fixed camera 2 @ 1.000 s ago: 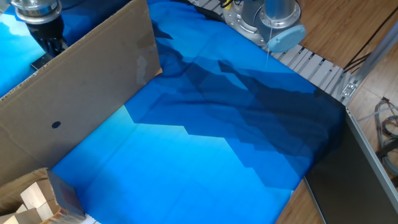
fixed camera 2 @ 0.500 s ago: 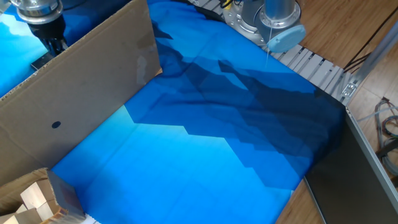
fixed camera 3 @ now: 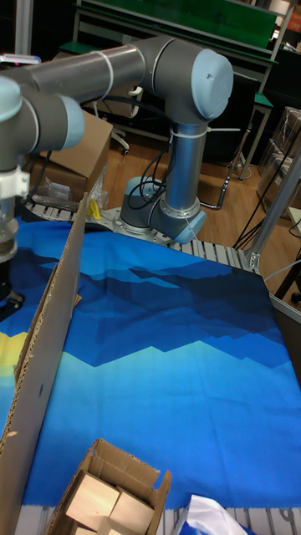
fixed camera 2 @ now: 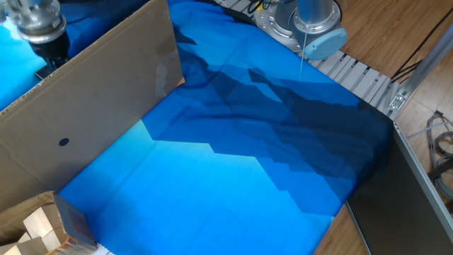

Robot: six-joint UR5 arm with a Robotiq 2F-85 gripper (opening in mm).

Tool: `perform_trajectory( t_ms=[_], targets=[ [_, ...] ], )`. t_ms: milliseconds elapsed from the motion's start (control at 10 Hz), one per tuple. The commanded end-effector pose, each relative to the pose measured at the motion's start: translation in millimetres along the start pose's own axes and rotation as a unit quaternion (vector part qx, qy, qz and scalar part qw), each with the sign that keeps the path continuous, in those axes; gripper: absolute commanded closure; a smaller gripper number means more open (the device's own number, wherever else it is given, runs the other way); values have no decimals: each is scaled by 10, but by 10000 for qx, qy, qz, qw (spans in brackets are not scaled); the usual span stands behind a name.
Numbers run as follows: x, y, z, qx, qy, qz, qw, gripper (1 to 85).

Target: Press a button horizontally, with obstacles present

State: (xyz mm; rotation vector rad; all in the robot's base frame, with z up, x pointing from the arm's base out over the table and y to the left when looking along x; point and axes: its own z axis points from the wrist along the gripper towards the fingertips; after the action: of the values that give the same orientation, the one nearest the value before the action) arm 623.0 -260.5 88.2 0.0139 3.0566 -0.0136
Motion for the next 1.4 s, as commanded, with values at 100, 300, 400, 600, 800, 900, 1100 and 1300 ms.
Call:
perform_trajectory(
  t_ms=[100, 300, 400, 600, 800, 900, 1100, 1300],
  targets=[
    [-21, -234, 253, 201, -19, -88, 9998, 847],
    [-20, -268, 302, 246, -43, -70, 9997, 847],
    [-22, -250, 311, 231, -43, -53, 9997, 847],
    [-30, -149, 350, 154, -69, 91, 9998, 847],
    [-34, -121, 394, 153, -77, 114, 9998, 847],
    [-29, -116, 418, 145, -92, 115, 9998, 847],
    [-13, -110, 461, 122, -122, 101, 9998, 847],
    [20, -100, 511, 107, -144, 48, 9998, 847]
  ],
)
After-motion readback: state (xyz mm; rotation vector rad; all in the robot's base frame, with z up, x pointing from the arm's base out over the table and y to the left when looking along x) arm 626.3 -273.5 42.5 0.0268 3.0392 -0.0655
